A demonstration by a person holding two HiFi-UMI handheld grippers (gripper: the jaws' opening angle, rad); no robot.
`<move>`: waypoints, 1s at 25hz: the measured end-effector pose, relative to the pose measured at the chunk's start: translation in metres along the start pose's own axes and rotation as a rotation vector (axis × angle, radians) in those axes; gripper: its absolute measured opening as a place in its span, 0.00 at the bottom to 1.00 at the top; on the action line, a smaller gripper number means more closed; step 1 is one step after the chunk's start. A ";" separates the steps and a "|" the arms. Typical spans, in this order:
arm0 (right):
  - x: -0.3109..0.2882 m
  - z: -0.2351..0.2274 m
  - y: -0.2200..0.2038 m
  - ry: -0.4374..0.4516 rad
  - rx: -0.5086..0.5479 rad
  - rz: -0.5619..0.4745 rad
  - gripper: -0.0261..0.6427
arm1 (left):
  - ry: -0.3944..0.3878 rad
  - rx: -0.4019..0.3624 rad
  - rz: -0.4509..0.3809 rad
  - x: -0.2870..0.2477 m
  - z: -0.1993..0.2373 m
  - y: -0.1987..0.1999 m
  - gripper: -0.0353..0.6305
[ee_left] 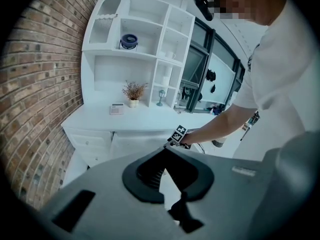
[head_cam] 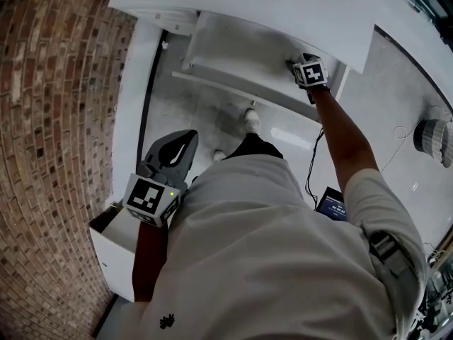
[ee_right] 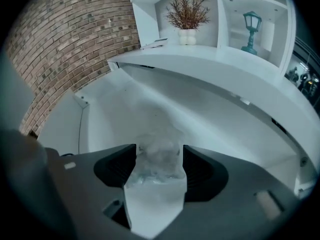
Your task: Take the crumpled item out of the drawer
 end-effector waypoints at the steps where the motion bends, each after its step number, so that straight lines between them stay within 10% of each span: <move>1: -0.002 -0.001 -0.001 -0.001 0.001 -0.001 0.50 | 0.005 0.002 0.002 0.002 0.000 -0.001 0.06; 11: -0.006 0.003 -0.002 -0.031 0.009 0.009 0.29 | 0.011 0.001 0.005 0.006 0.004 0.002 0.06; 25: 0.019 0.016 0.005 -0.046 0.015 -0.009 0.25 | -0.008 -0.017 -0.047 0.028 0.013 -0.005 0.06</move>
Point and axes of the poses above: the fingertips, and each gripper's own axes: x backward along the fingers, z to its left, y out of its top, the point moved 9 cm from there along x, backward along the fingers, and after that the axes turned 7 degrees about x, right-handed, at the moved point
